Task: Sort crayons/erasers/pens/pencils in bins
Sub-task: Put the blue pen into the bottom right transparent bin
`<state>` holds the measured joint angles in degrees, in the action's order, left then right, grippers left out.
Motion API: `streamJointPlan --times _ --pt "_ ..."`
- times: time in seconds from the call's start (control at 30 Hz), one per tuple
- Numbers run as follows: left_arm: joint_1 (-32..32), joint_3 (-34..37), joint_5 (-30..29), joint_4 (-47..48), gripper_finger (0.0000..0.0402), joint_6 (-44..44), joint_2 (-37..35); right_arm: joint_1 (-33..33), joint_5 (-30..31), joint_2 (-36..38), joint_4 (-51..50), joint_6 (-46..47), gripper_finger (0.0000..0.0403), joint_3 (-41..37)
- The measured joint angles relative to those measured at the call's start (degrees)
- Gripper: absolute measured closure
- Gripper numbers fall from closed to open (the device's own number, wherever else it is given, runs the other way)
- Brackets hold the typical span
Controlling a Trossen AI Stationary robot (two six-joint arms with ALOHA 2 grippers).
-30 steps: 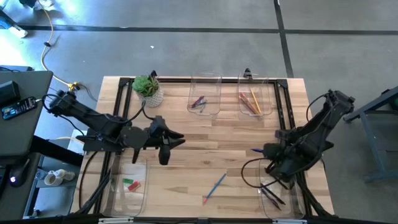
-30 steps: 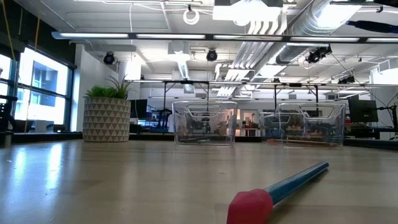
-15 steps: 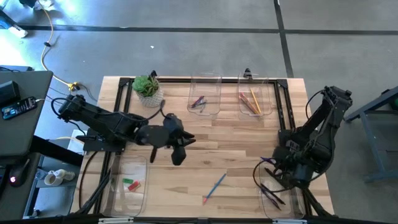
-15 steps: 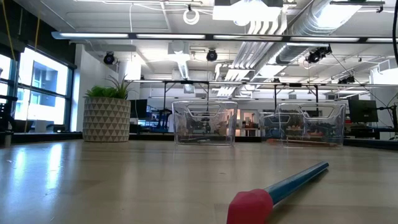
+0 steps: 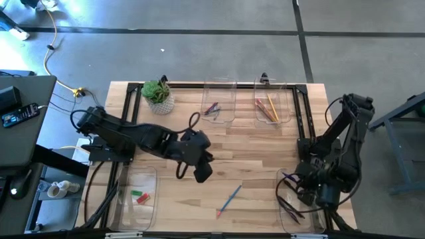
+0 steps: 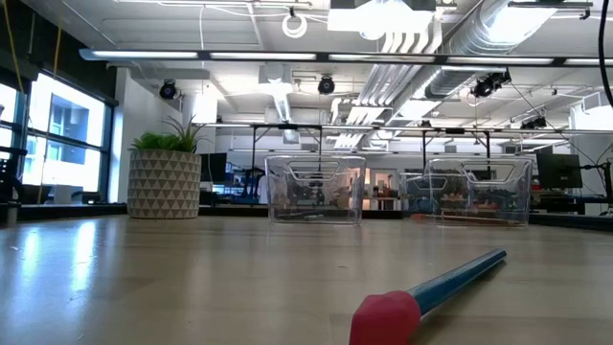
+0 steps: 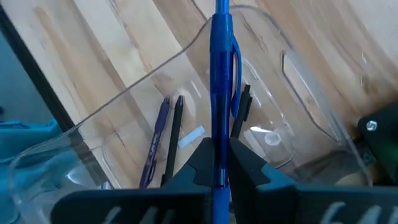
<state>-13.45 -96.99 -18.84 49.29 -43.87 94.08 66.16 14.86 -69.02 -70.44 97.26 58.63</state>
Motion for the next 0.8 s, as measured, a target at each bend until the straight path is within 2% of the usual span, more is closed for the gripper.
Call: streamJointPlan --times 0.1,0.27,0.53,0.8 --pt "0.4 -2.3 1.9 2.3 0.0352 -1.0 1.8 0.3 -0.4 -1.7 0.4 0.4 0.0398 0.0" --pt "0.5 -5.8 1.5 6.9 0.0361 -3.6 4.0 0.3 -2.2 -6.4 0.7 0.4 0.0398 0.0" --pt "-0.5 -5.9 1.6 8.9 0.0368 -10.4 5.7 0.3 -7.6 -15.1 3.7 0.2 0.0398 0.0" --pt "-3.2 -5.9 1.6 9.6 0.0367 -15.8 9.7 0.3 -9.0 -20.7 7.8 0.4 0.0398 0.0"
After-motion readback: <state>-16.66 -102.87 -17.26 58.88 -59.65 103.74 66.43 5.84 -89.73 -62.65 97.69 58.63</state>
